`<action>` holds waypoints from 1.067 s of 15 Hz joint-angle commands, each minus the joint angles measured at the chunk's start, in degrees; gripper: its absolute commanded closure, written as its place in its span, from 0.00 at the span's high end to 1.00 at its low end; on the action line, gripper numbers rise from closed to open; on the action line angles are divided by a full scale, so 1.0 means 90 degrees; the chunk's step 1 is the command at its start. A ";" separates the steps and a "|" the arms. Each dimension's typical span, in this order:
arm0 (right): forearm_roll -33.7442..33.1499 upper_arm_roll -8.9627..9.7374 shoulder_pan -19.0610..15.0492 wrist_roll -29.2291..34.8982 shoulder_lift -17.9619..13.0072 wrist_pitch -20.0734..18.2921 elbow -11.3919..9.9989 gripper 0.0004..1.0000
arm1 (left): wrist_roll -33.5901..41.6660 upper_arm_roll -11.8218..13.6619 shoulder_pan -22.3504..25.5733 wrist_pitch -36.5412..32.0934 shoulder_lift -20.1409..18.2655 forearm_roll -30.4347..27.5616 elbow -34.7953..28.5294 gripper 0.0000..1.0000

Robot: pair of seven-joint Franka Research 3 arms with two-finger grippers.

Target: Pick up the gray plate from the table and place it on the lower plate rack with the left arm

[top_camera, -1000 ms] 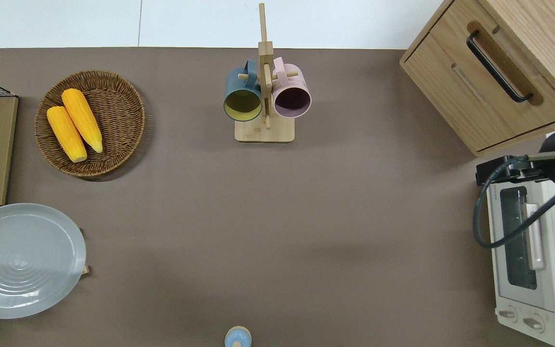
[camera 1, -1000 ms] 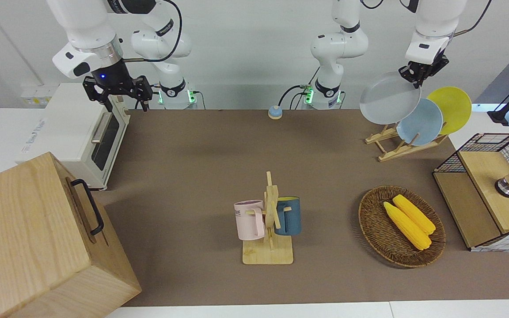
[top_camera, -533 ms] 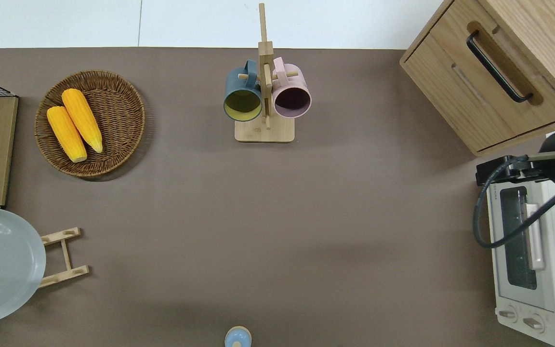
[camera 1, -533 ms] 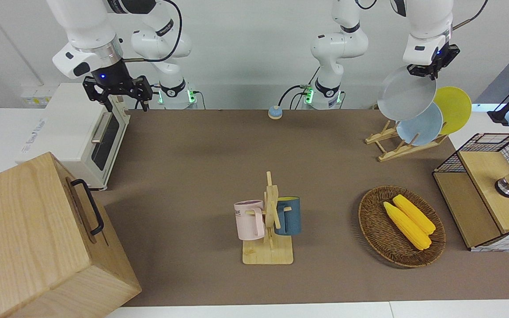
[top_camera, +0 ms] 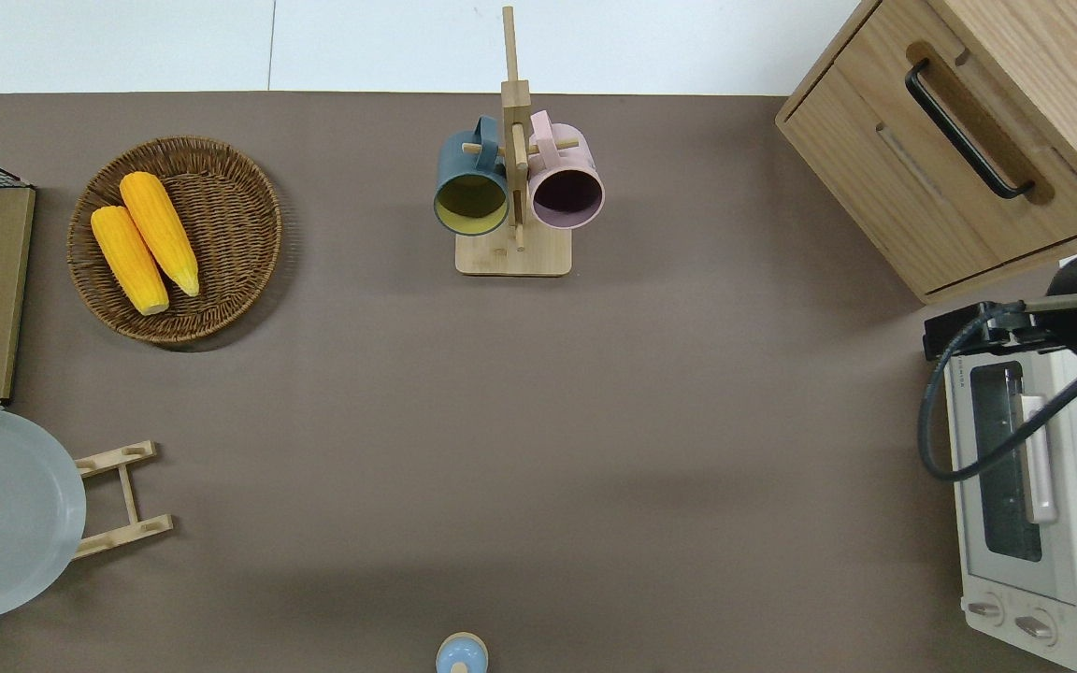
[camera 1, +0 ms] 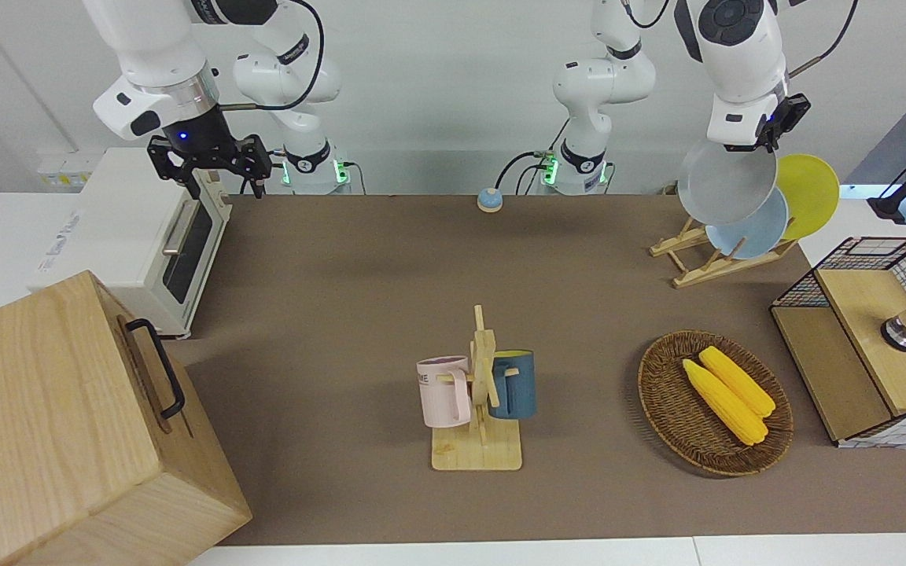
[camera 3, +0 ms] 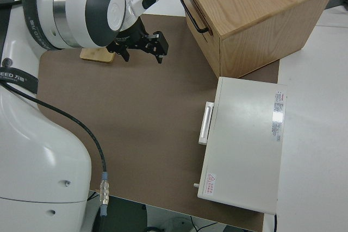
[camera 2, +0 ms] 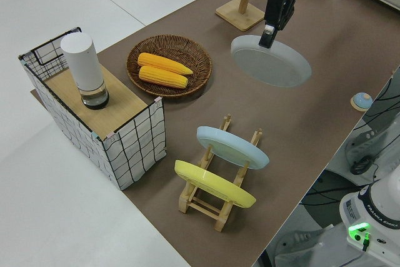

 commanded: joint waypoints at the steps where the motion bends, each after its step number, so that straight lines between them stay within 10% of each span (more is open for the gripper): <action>1: 0.0017 -0.0038 0.0046 0.0025 0.0002 -0.0006 0.0041 0.98 | -0.0535 -0.0027 -0.0045 0.0158 -0.0069 0.0193 -0.0460 0.00; 16: 0.0017 -0.0038 0.0046 0.0025 0.0002 -0.0006 0.0041 0.98 | -0.2108 -0.0056 -0.0045 0.0930 0.0038 0.0936 -0.1965 0.00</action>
